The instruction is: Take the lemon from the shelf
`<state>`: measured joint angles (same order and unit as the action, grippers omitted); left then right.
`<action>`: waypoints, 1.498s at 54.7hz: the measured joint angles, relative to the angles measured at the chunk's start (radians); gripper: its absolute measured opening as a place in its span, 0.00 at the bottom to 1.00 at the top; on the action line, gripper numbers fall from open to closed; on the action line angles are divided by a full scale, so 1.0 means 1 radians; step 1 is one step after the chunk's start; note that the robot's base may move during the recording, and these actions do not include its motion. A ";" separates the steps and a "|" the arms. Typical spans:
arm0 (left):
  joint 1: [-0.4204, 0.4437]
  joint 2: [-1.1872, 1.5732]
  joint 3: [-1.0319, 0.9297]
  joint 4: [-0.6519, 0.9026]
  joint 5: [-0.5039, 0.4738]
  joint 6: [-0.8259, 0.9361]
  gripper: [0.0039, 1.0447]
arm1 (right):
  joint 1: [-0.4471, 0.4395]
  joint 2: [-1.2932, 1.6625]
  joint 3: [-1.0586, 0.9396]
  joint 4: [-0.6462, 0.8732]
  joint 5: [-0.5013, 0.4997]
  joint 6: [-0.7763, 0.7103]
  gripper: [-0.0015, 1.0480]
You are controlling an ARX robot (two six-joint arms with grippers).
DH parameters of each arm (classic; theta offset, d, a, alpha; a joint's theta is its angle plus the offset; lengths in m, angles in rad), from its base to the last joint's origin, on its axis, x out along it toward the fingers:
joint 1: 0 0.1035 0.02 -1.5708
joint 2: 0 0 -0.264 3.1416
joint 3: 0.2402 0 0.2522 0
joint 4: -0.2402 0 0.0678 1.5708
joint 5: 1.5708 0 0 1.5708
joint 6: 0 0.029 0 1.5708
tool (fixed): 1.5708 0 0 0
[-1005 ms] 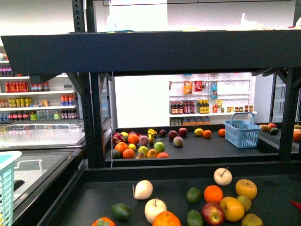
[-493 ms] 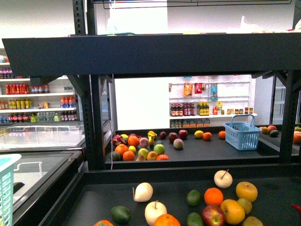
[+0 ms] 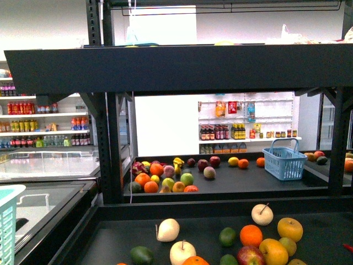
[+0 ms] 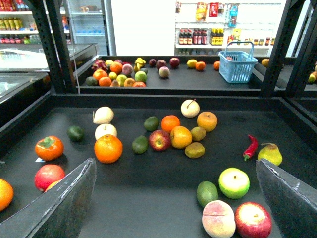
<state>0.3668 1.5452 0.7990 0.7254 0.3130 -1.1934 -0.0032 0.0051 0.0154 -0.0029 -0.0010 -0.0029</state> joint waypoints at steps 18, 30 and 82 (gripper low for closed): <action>0.002 -0.084 -0.002 -0.101 -0.015 0.049 0.93 | 0.000 0.000 0.000 0.000 0.000 0.000 0.93; -0.006 -0.154 -0.002 -0.192 -0.026 0.072 0.93 | 0.000 0.000 0.000 0.000 0.000 0.000 0.93; -0.045 -0.281 -0.021 -0.486 -0.101 0.315 0.93 | 0.000 0.000 0.000 0.000 0.000 0.000 0.93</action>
<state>0.3214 1.2644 0.7784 0.2398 0.2115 -0.8780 -0.0032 0.0051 0.0154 -0.0029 -0.0010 -0.0029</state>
